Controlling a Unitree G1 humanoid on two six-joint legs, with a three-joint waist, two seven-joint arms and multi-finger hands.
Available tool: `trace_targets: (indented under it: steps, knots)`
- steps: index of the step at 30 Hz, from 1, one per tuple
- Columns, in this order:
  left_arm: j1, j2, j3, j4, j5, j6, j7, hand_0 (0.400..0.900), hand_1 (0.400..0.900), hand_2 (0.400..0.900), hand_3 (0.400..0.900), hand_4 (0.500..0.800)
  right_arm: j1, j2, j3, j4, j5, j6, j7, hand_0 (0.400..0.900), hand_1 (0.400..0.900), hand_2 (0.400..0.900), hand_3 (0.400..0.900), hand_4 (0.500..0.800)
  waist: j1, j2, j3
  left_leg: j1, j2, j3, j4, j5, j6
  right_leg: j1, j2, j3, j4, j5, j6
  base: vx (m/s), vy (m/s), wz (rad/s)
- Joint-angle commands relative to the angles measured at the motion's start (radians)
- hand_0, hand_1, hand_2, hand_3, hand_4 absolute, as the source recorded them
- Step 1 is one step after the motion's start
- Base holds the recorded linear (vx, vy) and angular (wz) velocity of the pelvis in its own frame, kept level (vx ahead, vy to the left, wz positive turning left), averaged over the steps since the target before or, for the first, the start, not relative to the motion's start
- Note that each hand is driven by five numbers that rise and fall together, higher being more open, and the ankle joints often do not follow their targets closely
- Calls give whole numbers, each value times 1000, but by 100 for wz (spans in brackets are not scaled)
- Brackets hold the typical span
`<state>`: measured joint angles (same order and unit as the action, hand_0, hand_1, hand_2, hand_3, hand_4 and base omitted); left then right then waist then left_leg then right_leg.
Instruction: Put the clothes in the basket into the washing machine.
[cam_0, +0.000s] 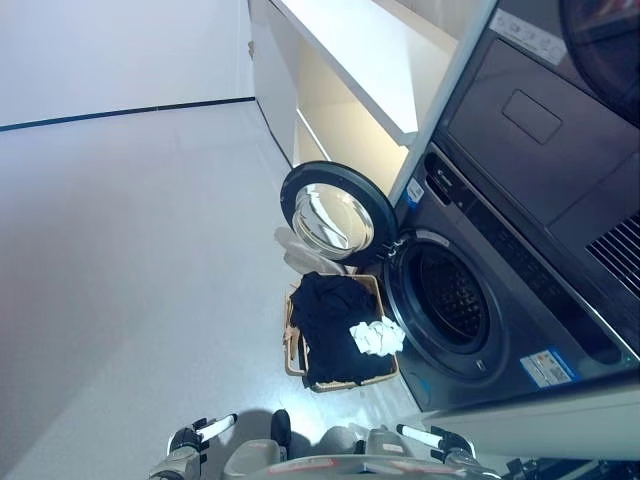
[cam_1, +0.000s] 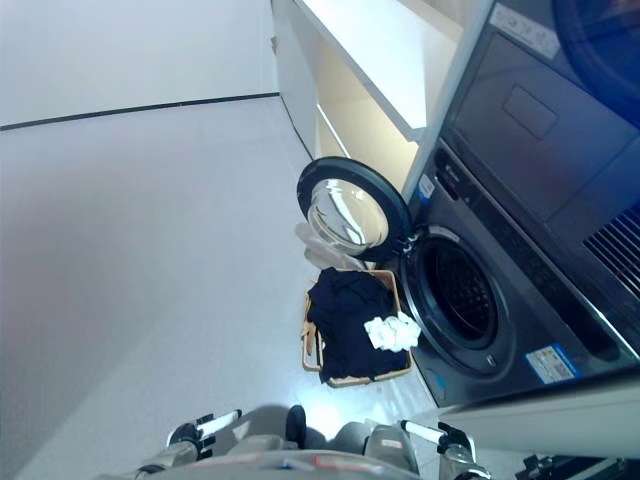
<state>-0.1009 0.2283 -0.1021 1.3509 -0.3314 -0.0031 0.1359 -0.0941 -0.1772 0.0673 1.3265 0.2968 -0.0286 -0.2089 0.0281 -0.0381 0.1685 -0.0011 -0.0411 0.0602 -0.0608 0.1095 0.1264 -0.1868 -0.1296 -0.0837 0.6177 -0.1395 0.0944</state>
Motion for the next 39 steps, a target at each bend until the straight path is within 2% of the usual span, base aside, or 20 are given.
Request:
trace_targets:
  steps: [1, 3, 4, 5, 6, 9, 13, 14, 16, 18, 21, 23, 25, 29, 34, 39]
  knots:
    - [2, 15, -10, -6, 47, -8, 14, 900, 900, 900, 900, 800, -39, -67, 18, -97, 29, -41, -29, 900, 900, 900, 900, 800, -8, 5, 92, -15, -25, -57, 87, -165, -76, 23, 108, 42, -358, 52, -11, 277, -155, 55]
    - [1, 12, -6, 2, 59, -12, 11, 900, 900, 900, 900, 800, -35, -69, 27, -120, 23, -45, -27, 900, 900, 900, 900, 800, -10, 2, 89, -5, -28, -78, 81, -174, -86, 38, 117, 107, -516, 104, 6, 225, -141, 44]
    - [1, 12, -6, 2, 60, -12, 11, 900, 900, 900, 900, 800, -35, -69, 28, -120, 23, -45, -27, 900, 900, 900, 900, 800, -11, 3, 90, -3, -27, -79, 81, -174, -86, 41, 118, 106, -521, 106, 5, 220, -193, 44]
    - [8, 10, 0, 6, 59, -17, 11, 900, 900, 900, 900, 800, -33, -73, 42, -158, 7, -49, -27, 900, 900, 900, 900, 800, -14, 5, 88, 1, -28, -93, 87, -184, -95, 13, 117, 148, -557, 150, 19, 247, -245, 56]
    - [16, 8, 4, 6, 59, -16, 12, 900, 900, 900, 900, 800, -27, -72, 53, -173, -4, -50, -21, 900, 900, 900, 900, 800, -14, 5, 83, 5, -30, -111, 92, -188, -102, 26, 115, 156, -546, 142, 17, 280, -340, 63]
    - [21, 0, 9, 1, 38, -21, 17, 900, 900, 900, 900, 800, -43, -84, 75, -205, -24, -51, -26, 900, 900, 900, 900, 800, -12, 14, 95, -1, -20, -123, 88, -185, -116, -4, 113, 133, -498, 140, 4, 139, -299, 41]
    - [17, -34, -16, -23, 0, -32, 32, 900, 900, 900, 900, 800, -70, -130, 109, -271, -68, -54, -41, 900, 900, 900, 900, 800, -27, 50, 121, -58, -1, -154, 120, -167, -149, -47, 101, 53, -428, 88, -24, 123, -348, 79]
    - [9, -43, -30, -31, 3, -31, 34, 900, 900, 900, 900, 800, -76, -142, 108, -291, -70, -56, -51, 900, 900, 900, 900, 800, -37, 60, 131, -79, 2, -128, 127, -160, -153, -54, 90, 28, -414, 79, -27, 42, -244, 104]
    - [-6, -51, -54, -45, 15, -33, 39, 900, 900, 900, 900, 800, -100, -174, 107, -322, -72, -58, -67, 900, 900, 900, 900, 800, -56, 74, 149, -122, 13, -38, 143, -148, -155, -61, 70, -15, -405, 66, -28, 2, -204, 93]
    - [-23, -54, -78, -62, 32, -37, 44, 900, 900, 900, 900, 800, -150, -208, 132, -340, -100, -57, -84, 900, 900, 900, 900, 800, -59, 91, 161, -151, 26, 32, 132, -134, -152, -88, 70, -39, -393, 60, -30, -26, -165, 50]
    - [-36, -37, -102, -82, 32, -48, 56, 900, 900, 900, 900, 800, -264, -265, 191, -324, -159, -47, -93, 900, 900, 900, 900, 800, -38, 102, 172, -186, 23, 26, 126, -130, -149, -158, 85, -35, -351, 59, -32, -2, -78, -12]
    - [-36, -37, -102, -82, 32, -48, 56, 900, 900, 900, 900, 800, -264, -265, 191, -324, -159, -47, -93, 900, 900, 900, 900, 800, -38, 102, 172, -186, 23, 26, 126, -130, -149, -158, 85, -35, -351, 59, -32, -7, -34, -3]
    - [-82, -19, -131, -107, 14, -66, 80, 900, 900, 900, 900, 800, -402, -331, 256, -281, -232, -37, -138, 900, 900, 900, 900, 800, -19, 103, 211, -249, 23, 38, 139, -126, -148, -230, 82, -30, -327, 65, -32, -18, -43, -5]
    - [-130, -16, -153, -130, -22, -89, 115, 900, 900, 900, 900, 800, -518, -354, 300, -173, -288, -28, -210, 900, 900, 900, 900, 800, -7, 118, 245, -326, 19, 41, 164, -121, -149, -306, 81, -22, -305, 68, -34, -2, 1, -1]
    - [-194, 0, -173, -169, -72, -113, 155, 900, 900, 900, 900, 800, -654, -409, 307, -75, -312, -12, -316, 900, 900, 900, 900, 800, 3, 148, 286, -458, 10, 40, 254, -135, -148, -429, 64, -9, -235, 64, -36, -40, 23, 0]
    - [-245, 5, -189, -238, -132, -139, 190, 900, 900, 900, 900, 800, -772, -440, 309, -45, -290, -9, -380, 900, 900, 900, 900, 800, 4, 175, 330, -613, 6, 47, 390, -168, -141, -567, 41, 10, -129, 53, -40, -45, 14, 1]
